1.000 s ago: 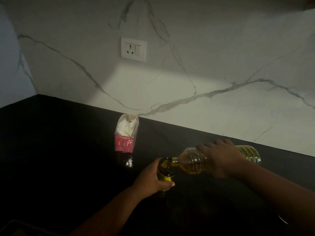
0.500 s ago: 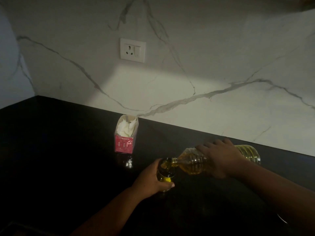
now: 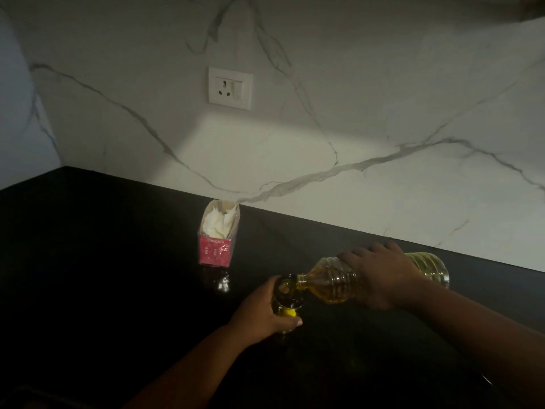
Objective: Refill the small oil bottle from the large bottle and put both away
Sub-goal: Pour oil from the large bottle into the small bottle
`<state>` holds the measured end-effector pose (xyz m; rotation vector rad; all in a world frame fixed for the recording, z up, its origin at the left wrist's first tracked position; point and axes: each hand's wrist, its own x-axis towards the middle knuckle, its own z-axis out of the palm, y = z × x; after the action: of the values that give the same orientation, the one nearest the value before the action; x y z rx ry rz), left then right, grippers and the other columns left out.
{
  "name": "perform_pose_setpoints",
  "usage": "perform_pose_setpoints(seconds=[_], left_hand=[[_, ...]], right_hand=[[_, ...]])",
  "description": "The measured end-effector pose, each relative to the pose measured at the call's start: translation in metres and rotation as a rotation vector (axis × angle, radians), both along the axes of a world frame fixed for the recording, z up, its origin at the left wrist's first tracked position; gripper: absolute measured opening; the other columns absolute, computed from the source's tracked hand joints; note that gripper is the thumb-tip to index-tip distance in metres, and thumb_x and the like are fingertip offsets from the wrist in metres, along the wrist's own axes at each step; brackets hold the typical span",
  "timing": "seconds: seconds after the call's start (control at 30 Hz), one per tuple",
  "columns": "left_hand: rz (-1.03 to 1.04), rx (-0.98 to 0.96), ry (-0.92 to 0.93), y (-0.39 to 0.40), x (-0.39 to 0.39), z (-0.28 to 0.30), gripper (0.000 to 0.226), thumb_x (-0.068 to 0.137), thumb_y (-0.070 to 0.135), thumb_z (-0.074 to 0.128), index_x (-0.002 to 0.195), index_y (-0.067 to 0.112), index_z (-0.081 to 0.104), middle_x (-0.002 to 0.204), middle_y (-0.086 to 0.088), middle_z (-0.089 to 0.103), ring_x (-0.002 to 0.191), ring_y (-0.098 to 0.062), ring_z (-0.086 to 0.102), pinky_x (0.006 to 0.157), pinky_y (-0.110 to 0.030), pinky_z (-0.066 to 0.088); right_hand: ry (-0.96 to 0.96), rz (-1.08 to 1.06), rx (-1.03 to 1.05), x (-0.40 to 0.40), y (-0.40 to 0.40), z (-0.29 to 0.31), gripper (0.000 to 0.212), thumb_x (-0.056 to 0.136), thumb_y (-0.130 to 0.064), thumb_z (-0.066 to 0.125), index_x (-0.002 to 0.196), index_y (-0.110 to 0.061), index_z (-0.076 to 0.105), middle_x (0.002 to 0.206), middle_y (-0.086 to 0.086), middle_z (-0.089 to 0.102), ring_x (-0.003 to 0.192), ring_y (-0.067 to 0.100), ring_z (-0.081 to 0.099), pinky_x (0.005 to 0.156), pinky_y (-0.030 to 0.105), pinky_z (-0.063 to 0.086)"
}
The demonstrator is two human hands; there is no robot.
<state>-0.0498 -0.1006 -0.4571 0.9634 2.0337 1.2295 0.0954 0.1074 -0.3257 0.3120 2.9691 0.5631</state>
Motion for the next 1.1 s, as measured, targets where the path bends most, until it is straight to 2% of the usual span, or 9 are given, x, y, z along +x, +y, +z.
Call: perform_pose_setpoints(seconds=[0.27,0.5,0.77,1.1], left_hand=[[0.001,0.012,0.003,-0.0010,0.0003,-0.0019,0.090,0.064,0.040,0.090,0.140,0.041,0.041,0.132,0.016,0.057,0.125,-0.009,0.053,0.108,-0.045,0.045],[-0.006,0.016,0.012,-0.0015,-0.0005,-0.0024,0.084,0.061,0.045,0.089,0.129,0.054,0.040,0.128,0.020,0.058,0.123,-0.004,0.054,0.108,-0.042,0.046],[-0.003,0.018,0.022,-0.0011,-0.0004,-0.0032,0.088,0.061,0.046,0.089,0.134,0.050,0.040,0.129,0.018,0.058,0.123,-0.005,0.054,0.107,-0.043,0.046],[-0.012,0.011,0.021,-0.0031,0.0006,0.0018,0.082,0.062,0.044,0.089,0.124,0.060,0.038,0.129,0.019,0.057,0.124,-0.006,0.054,0.107,-0.044,0.046]], right_hand=[[-0.009,-0.008,0.004,-0.0005,0.0007,-0.0018,0.080,0.067,-0.073,0.048,0.137,-0.038,0.031,0.124,-0.011,0.055,0.108,0.022,0.054,0.090,0.039,0.036],[-0.011,-0.004,-0.012,-0.0007,0.0019,-0.0010,0.081,0.067,-0.074,0.049,0.137,-0.038,0.030,0.125,-0.011,0.055,0.110,0.021,0.052,0.093,0.040,0.036],[-0.014,0.001,-0.016,-0.0010,0.0014,-0.0004,0.082,0.067,-0.073,0.051,0.137,-0.038,0.031,0.125,-0.011,0.055,0.109,0.020,0.053,0.094,0.041,0.037],[-0.021,-0.006,-0.021,-0.0012,0.0027,-0.0001,0.087,0.059,-0.075,0.041,0.137,-0.037,0.031,0.125,-0.010,0.055,0.109,0.022,0.053,0.093,0.042,0.038]])
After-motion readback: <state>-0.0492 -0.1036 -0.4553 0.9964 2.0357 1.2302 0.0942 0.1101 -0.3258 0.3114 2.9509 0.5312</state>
